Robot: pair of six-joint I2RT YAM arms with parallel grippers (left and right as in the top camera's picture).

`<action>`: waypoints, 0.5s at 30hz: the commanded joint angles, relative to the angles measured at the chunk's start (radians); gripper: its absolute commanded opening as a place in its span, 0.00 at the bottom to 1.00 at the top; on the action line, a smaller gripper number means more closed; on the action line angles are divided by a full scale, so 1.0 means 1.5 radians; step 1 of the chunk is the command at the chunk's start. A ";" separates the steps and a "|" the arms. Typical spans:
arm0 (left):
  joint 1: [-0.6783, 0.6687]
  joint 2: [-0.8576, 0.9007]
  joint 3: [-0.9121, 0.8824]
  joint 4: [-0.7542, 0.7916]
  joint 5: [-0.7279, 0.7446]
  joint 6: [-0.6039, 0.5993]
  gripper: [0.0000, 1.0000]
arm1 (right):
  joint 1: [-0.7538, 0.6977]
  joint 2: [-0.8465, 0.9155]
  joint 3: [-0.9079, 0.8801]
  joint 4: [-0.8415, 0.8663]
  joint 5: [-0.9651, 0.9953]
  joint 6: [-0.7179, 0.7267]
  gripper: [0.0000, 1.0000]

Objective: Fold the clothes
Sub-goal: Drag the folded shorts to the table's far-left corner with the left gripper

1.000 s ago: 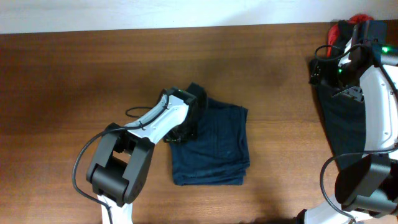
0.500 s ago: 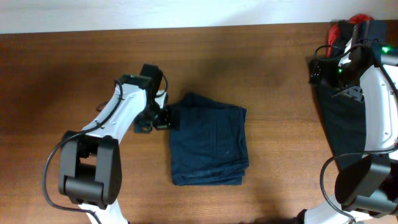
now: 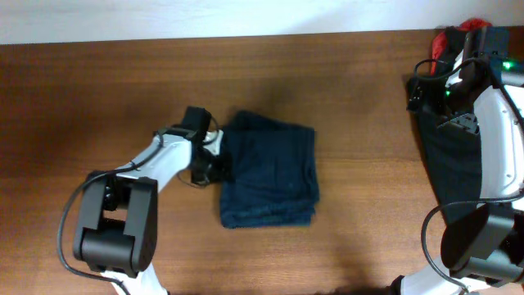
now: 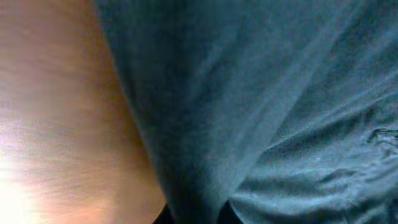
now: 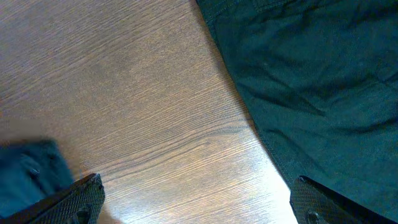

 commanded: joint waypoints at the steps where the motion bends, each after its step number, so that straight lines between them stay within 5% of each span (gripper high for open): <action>1: 0.141 0.002 0.040 0.048 -0.236 -0.108 0.01 | -0.002 -0.008 0.009 0.001 0.005 0.000 0.99; 8: 0.486 0.003 0.053 0.268 -0.242 -0.108 0.04 | -0.002 -0.008 0.009 0.000 0.005 0.000 0.99; 15: 0.521 0.075 0.058 0.363 -0.218 -0.102 0.07 | -0.002 -0.008 0.009 0.001 0.005 0.000 0.99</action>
